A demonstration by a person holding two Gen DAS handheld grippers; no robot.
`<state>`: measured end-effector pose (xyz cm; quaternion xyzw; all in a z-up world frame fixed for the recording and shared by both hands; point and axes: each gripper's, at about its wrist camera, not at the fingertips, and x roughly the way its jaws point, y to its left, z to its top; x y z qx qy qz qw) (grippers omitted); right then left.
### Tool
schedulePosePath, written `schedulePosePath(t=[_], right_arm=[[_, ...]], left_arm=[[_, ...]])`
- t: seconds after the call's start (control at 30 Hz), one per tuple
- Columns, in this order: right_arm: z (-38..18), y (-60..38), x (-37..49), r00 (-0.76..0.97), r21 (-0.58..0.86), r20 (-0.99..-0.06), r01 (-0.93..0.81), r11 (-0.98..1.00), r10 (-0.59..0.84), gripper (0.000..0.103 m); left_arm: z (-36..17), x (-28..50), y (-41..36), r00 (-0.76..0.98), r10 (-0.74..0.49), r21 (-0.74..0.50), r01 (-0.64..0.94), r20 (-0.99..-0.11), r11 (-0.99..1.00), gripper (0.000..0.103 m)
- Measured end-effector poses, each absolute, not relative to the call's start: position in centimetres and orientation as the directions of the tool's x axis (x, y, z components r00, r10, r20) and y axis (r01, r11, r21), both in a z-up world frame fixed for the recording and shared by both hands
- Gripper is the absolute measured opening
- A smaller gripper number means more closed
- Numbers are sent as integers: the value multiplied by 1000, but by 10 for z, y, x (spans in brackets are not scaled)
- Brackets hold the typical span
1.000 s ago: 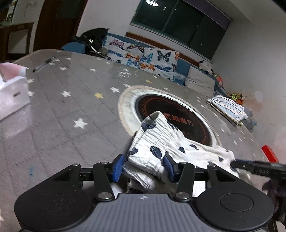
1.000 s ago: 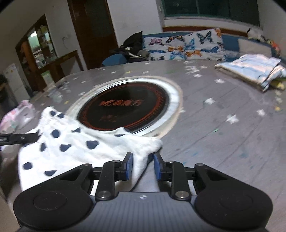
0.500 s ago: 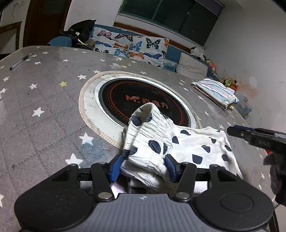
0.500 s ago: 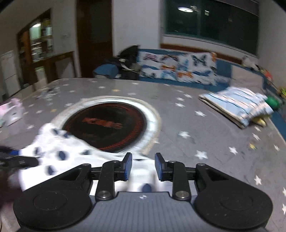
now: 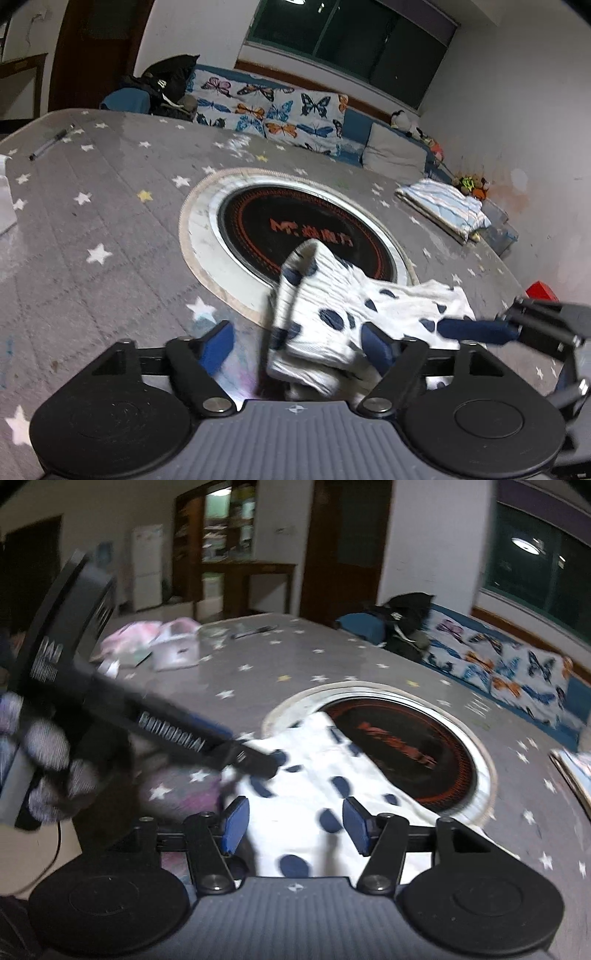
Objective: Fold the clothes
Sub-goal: 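Lift the folded pants with the left gripper while the right gripper grasps the other end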
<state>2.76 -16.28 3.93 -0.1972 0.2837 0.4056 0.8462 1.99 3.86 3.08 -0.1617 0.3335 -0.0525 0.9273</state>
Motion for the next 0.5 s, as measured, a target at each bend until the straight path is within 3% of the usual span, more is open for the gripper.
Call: schedulePosePath(t=[0.13,0.5], right_arm=[[30,-145,20,499,-141,-660,-817,560,562,62],[6,-101,-3,567,-383,-665,-817,430,486,61]], left_arm=[[37,21,50,787,-187,-333,-25,-588,942,97],[36,29,66,767,-262,-453,-41,-586,891,97]])
